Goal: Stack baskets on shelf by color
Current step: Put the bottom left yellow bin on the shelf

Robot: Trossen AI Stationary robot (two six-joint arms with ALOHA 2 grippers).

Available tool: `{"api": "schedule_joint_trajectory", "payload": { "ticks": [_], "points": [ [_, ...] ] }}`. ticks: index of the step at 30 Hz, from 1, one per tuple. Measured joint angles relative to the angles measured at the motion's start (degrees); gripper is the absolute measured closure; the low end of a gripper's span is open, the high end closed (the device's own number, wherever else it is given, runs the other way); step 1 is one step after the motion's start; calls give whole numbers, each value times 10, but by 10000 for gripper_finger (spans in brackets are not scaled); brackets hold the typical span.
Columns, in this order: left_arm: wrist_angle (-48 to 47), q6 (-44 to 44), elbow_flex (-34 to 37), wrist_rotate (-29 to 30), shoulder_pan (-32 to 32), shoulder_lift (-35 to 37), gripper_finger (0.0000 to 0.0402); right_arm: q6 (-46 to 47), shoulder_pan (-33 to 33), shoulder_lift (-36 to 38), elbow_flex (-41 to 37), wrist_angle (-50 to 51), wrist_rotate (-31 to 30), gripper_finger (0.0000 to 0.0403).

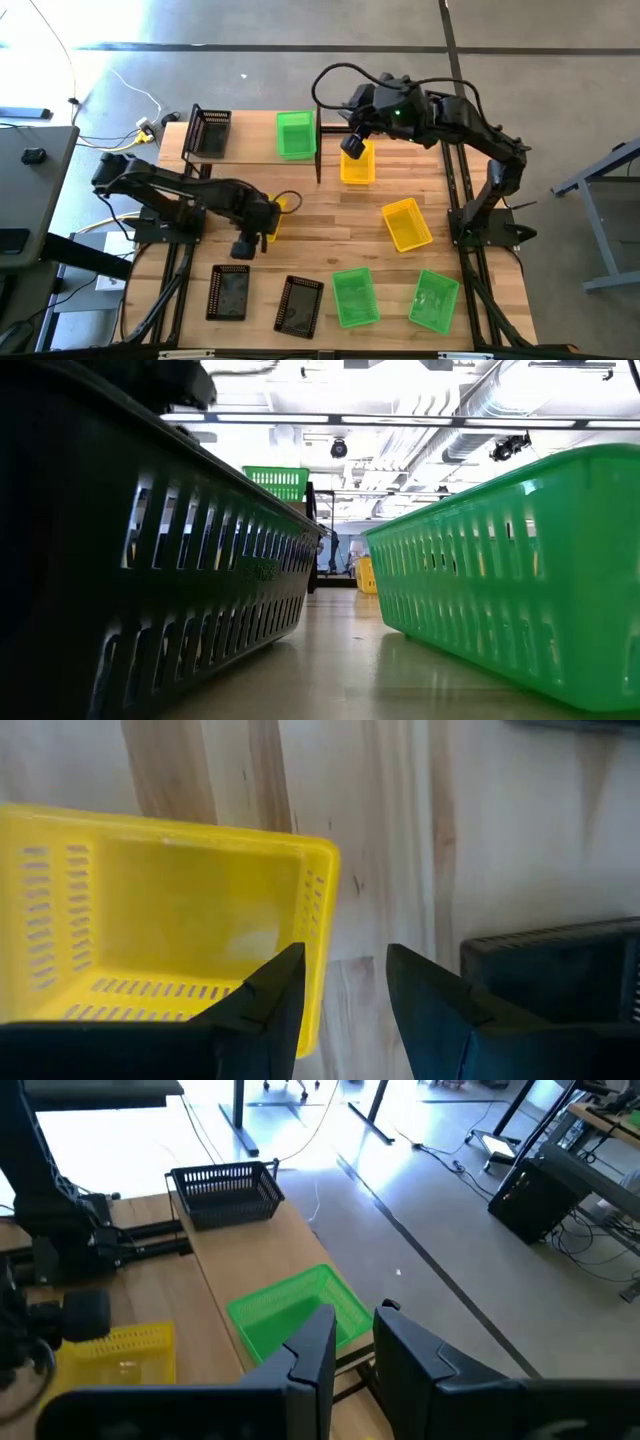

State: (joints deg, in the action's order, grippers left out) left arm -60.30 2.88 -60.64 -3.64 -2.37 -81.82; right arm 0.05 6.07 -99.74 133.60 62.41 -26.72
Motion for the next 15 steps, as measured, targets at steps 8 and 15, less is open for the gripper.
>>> {"api": "schedule_joint_trajectory", "payload": {
  "ticks": [8,15],
  "points": [
    [2,14,0,0,0,-69,270,0,0,-1,-3,40,2,345],
    [2,28,0,33,0,-93,270,0,0,-1,-3,60,2,345]
  ]
}}
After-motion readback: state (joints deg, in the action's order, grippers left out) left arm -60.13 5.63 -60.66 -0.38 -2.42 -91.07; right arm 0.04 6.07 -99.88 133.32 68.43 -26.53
